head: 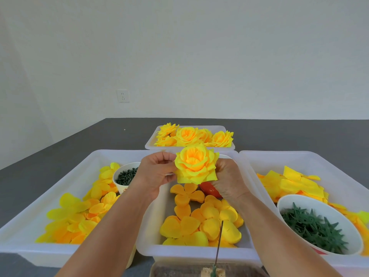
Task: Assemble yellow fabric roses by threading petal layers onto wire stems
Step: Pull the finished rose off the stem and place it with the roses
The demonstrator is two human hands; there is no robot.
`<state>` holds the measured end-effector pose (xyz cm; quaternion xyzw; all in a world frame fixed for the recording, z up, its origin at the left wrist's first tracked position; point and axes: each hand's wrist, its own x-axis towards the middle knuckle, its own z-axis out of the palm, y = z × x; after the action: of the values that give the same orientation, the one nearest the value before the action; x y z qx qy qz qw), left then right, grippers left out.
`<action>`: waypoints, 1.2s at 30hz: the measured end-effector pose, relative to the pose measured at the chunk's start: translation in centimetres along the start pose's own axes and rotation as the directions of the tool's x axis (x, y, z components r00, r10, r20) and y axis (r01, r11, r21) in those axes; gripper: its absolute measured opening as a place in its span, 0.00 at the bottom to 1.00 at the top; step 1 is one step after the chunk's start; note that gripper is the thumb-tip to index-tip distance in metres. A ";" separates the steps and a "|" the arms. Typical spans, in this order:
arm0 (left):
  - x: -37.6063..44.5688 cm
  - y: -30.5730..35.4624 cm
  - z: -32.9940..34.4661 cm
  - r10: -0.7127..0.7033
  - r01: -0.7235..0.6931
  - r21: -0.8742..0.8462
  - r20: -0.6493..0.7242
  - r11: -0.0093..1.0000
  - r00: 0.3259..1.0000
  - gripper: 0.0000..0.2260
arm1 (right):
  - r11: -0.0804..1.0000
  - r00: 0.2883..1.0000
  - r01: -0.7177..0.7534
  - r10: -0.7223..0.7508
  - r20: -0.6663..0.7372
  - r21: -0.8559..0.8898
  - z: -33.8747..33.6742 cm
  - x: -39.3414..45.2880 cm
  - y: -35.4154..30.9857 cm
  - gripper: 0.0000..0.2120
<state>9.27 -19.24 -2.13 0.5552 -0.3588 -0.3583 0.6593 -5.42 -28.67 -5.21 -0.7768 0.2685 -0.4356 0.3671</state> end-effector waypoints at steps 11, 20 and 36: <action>0.2 -0.7 -0.1 0.335 -0.256 0.386 -0.153 0.886 0.930 0.13 | 0.992 0.995 -0.090 0.094 0.039 -0.090 0.2 0.2 0.6 0.04; 0.0 -0.4 0.2 0.291 -0.275 0.130 -0.128 0.953 0.948 0.10 | 0.985 0.984 -0.173 0.174 0.026 -0.029 0.5 0.4 0.9 0.05; -0.4 0.2 0.3 -0.035 0.030 -0.059 -0.082 0.998 0.996 0.07 | 0.967 0.972 -0.199 0.215 -0.092 0.157 0.1 0.5 0.4 0.05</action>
<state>8.81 -19.06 -1.90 0.5562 -0.3117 -0.3559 0.6832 -5.10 -29.26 -5.30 -0.6906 0.3351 -0.4546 0.4518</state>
